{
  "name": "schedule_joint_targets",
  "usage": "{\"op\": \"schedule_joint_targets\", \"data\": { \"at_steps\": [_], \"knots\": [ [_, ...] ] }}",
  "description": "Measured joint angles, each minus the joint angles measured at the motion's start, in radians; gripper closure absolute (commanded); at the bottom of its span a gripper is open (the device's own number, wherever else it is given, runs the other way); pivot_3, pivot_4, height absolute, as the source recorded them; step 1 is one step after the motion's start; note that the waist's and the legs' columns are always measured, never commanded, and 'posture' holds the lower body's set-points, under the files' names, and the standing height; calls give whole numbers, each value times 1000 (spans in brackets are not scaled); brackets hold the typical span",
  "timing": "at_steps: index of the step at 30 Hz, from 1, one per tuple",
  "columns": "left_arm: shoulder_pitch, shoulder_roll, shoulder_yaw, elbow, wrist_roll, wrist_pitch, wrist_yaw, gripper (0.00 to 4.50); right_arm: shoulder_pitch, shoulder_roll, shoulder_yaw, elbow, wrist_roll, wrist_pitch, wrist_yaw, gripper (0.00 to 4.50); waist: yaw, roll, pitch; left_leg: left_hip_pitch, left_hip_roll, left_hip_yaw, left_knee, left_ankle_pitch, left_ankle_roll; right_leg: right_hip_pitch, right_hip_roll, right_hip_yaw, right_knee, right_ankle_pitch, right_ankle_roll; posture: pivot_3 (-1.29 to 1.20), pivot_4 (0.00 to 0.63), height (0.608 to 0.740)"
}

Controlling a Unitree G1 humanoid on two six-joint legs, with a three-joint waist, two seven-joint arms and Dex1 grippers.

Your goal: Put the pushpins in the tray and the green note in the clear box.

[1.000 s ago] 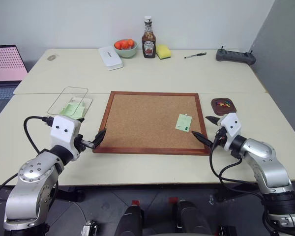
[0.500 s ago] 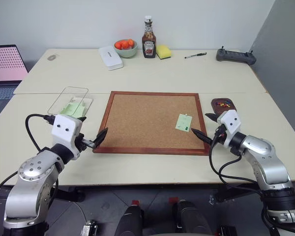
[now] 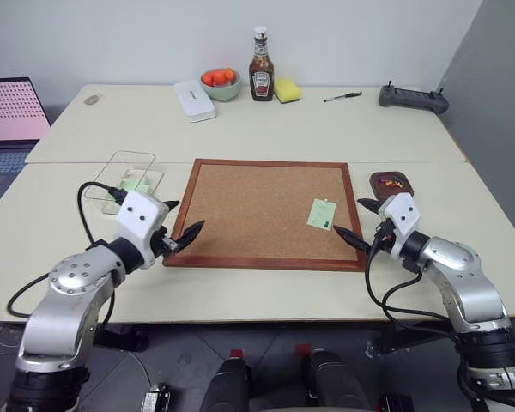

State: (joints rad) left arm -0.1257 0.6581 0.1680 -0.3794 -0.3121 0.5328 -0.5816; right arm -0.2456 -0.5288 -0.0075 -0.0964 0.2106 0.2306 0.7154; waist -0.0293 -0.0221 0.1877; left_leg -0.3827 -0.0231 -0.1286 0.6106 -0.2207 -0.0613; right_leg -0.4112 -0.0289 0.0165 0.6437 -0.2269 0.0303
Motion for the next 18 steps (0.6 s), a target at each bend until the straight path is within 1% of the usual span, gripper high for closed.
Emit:
{"op": "schedule_joint_targets", "data": {
  "at_steps": [4,9,15,18],
  "knots": [
    [-86,-43,-64,66,2,-7,-17,2488,13,-1,0,-19,0,2,-1,0,0,0,0,0,0,0,0,0,0,0,0,0,0,1,1,0,150,740],
    [-181,-109,-181,184,29,-45,-48,3316,20,0,3,-22,0,8,-4,0,-2,0,0,0,0,0,0,0,0,0,0,0,0,3,5,0,150,740],
    [-269,-157,-227,309,61,-97,-64,4447,21,7,19,-22,-2,10,-13,0,-3,0,0,0,0,0,0,0,0,0,1,1,0,3,6,0,150,740],
    [-290,-178,-247,356,87,-128,-63,4487,28,12,22,-22,-2,9,-19,0,-1,0,0,0,0,0,0,0,0,0,1,0,0,4,6,0,150,740]
  ]
}}
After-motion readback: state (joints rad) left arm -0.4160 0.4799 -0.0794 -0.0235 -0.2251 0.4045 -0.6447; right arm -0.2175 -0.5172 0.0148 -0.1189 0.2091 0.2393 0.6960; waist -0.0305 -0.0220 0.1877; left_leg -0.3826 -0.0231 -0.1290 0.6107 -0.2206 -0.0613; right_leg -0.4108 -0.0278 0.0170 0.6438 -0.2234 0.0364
